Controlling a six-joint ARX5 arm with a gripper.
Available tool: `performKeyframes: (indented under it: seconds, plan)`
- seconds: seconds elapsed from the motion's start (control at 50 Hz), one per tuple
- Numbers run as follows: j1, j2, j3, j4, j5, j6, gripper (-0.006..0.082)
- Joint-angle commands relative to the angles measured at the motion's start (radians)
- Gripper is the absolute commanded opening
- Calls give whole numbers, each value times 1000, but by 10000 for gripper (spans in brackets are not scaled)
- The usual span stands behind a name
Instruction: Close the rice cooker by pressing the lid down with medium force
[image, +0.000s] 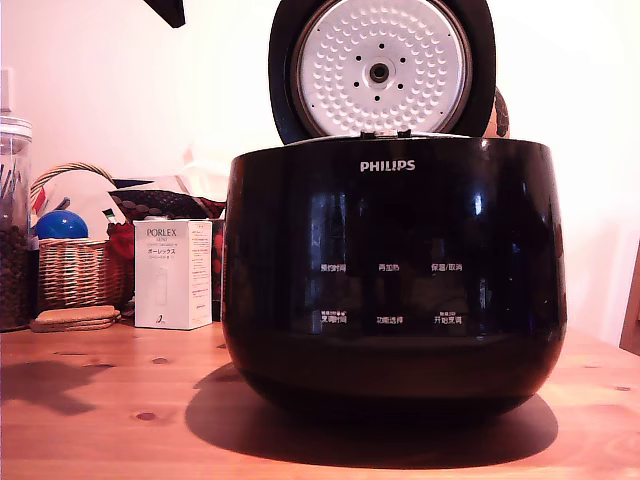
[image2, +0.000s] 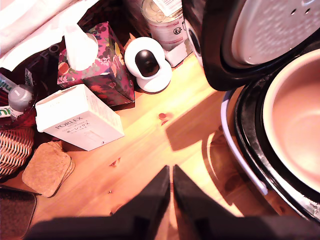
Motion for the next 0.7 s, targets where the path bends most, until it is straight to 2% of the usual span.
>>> performKeyframes:
  seconds: [0.0, 0.18, 0.32, 0.68]
  plan:
    - [2, -7, 6, 35, 9, -6, -22]
    - [39, -7, 6, 64, 51, -29, -21]
    - [93, -7, 6, 98, 153, -63, -22]
    - [265, 30, 7, 291, 549, -154, -22]
